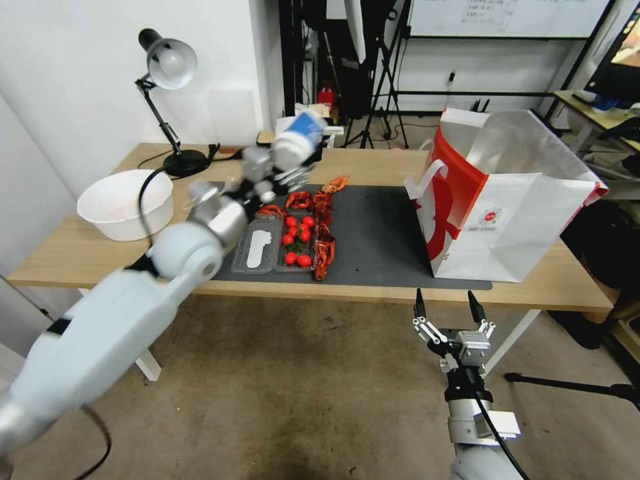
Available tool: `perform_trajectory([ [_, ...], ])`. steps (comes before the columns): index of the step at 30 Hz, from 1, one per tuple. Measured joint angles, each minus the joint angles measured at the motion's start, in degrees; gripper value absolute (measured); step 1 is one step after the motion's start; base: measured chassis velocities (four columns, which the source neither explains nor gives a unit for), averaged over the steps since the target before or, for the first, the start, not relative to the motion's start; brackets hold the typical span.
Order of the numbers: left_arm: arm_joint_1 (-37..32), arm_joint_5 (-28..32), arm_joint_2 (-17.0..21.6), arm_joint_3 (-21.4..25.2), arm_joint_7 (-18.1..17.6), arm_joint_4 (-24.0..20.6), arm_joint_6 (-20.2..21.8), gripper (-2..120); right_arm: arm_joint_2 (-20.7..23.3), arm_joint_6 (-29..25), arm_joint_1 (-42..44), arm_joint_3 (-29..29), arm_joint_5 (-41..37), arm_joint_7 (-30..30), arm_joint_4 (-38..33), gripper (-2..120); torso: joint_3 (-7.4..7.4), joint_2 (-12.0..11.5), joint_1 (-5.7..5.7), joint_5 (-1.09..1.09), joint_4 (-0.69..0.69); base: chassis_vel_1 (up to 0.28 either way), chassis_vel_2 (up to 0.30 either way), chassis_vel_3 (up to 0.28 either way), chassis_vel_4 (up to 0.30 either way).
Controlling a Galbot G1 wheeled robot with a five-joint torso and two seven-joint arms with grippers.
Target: Pick up the trash from the table and place it into the takeout bag.
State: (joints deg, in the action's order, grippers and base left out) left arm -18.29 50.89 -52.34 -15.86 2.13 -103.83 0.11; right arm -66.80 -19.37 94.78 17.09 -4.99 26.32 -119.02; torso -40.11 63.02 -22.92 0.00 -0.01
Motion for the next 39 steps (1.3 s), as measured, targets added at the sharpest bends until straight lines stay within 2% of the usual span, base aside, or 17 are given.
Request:
perform_trajectory([
  [2, 5.51, 2.43, -3.37, -4.95, 0.1, 2.54, 0.01, 63, 0.17, 0.02, -0.07, 0.19, 0.0, 0.08, -0.01, 92, 0.0, 0.0, 0.0, 0.01, 0.0, 0.0, 0.0, 0.0, 0.0],
  [3, 5.51, 2.43, -3.37, -4.95, 0.1, 2.54, 0.01, 63, 0.17, 0.02, -0.07, 0.19, 0.0, 0.08, -0.01, 92, 0.0, 0.0, 0.0, 0.01, 0.0, 0.0, 0.0, 0.0, 0.0],
  [6, 11.7, 4.92, -8.04, -10.21, 0.84, 6.43, 0.0, 62, 0.26, 0.02, -0.12, 0.35, 0.0, 0.23, 0.01, 92, 0.0, 0.0, 0.0, 0.03, 0.0, 0.0, 0.0, 0.0, 0.0],
  [7, 11.7, 4.92, -8.04, -10.21, 0.84, 6.43, 0.0, 62, 0.26, 0.02, -0.12, 0.35, 0.0, 0.23, 0.01, 92, 0.0, 0.0, 0.0, 0.03, 0.0, 0.0, 0.0, 0.0, 0.0],
  [9, 14.91, 5.91, -11.31, -12.91, 1.16, 9.41, -0.1, 62, 0.26, 0.01, -0.24, 0.41, 0.0, 0.3, 0.18, 92, -0.01, 0.0, 0.0, 0.01, 0.01, 0.0, 0.0, 0.0, 0.0],
  [11, 15.87, 6.27, -12.37, -13.77, 1.21, 10.29, -0.17, 62, 0.27, 0.02, -0.32, 0.41, 0.0, 0.31, 0.21, 92, 0.0, 0.0, 0.0, 0.02, 0.0, 0.0, 0.0, 0.0, 0.0],
  [14, 19.2, 7.53, -16.42, -17.41, 1.46, 13.61, -0.6, 62, 0.34, 0.02, -0.69, 0.45, 0.0, 0.36, 0.39, 91, 0.0, 0.0, 0.0, 0.02, -0.01, 0.0, 0.0, 0.0, 0.0],
  [15, 19.2, 7.53, -16.42, -17.41, 1.46, 13.61, -0.6, 62, 0.34, 0.02, -0.69, 0.45, 0.0, 0.36, 0.39, 91, 0.0, 0.0, 0.0, 0.02, -0.01, 0.0, 0.0, 0.0, 0.0],
  [19, 22.42, 8.21, -21.89, -20.39, 2.49, 18.18, -1.14, 62, 0.29, 0.17, -1.22, 0.45, 0.0, 0.41, 0.6, 91, 0.0, 0.0, 0.0, 0.01, 0.01, 0.0, 0.0, 0.0, 0.0],
  [20, 22.42, 8.21, -21.89, -20.39, 2.49, 18.18, -1.14, 62, 0.29, 0.17, -1.22, 0.45, 0.0, 0.41, 0.6, 91, 0.0, 0.0, 0.0, 0.01, 0.01, 0.0, 0.0, 0.0, 0.0],
  [23, 23.66, 8.53, -25.14, -21.99, 3.4, 21.75, -1.65, 62, 0.2, 0.21, -1.27, 0.45, -0.01, 0.43, 0.65, 91, -0.01, 0.0, 0.0, 0.01, -0.01, 0.0, 0.0, 0.0, 0.0],
  [33, 24.62, 8.52, -29.74, -23.82, 4.98, 28.35, -2.51, 63, -0.05, 0.22, -1.26, 0.43, -0.01, 0.44, 0.61, 91, -0.01, 0.0, 0.01, 0.01, 0.0, 0.0, 0.0, 0.0, 0.0],
  [35, 24.83, 8.33, -30.72, -24.01, 5.09, 30.36, -2.51, 71, -0.09, 0.22, -1.19, 0.43, 0.0, 0.44, 0.51, 91, 0.0, 0.0, 0.0, 0.01, 0.0, 0.0, 0.0, 0.0, 0.0],
  [37, 24.85, 8.25, -30.84, -24.03, 5.11, 30.67, -2.51, 73, -0.09, 0.22, -1.19, 0.42, 0.0, 0.44, 0.5, 91, 0.0, 0.0, 0.01, 0.01, 0.0, 0.0, 0.0, 0.0, 0.0],
  [39, 24.87, 7.64, -31.36, -24.04, 5.12, 32.15, -2.51, 87, -0.1, 0.21, -1.16, 0.39, 0.02, 0.44, 0.44, 91, -0.01, 0.0, 0.0, 0.0, 0.01, 0.0, 0.0, 0.0, 0.0],
])
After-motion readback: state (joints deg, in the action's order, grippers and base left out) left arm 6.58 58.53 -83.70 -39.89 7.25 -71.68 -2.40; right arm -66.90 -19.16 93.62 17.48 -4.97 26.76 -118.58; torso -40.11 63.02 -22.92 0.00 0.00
